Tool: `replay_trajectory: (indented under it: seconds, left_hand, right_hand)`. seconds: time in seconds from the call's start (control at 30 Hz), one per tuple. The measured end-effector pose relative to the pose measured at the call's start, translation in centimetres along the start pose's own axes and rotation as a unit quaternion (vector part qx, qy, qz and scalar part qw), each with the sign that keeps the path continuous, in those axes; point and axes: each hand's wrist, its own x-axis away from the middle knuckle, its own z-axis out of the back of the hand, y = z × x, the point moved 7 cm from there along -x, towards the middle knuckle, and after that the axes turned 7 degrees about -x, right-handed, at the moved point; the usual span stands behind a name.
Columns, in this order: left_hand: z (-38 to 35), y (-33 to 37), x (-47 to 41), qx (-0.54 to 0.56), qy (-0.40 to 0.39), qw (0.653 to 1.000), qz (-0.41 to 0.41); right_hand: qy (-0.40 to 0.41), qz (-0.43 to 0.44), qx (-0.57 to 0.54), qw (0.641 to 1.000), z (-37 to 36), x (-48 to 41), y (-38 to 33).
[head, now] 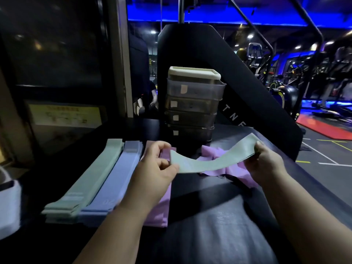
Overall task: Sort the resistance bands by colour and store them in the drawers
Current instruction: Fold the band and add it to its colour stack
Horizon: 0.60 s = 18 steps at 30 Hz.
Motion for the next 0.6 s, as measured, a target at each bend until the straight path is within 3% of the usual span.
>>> replay_trajectory:
  seconds: [0.3,0.4,0.6]
  left_hand:
    - [4.0,-3.8,1.0,-0.036,-0.037,0.997,0.058]
    - [5.6,-4.9,1.2,-0.043,-0.024,0.997,0.059]
    - [9.0,-7.7,0.8,0.006,-0.013,0.997,0.079]
  right_hand:
    - [-0.018,-0.079,0.052,0.995,-5.1,1.1,4.6]
    - [0.020,-0.072,0.119,0.990,-6.5,1.5,6.2]
    - [-0.010,-0.057,0.229,0.972,-11.0,2.4,10.2]
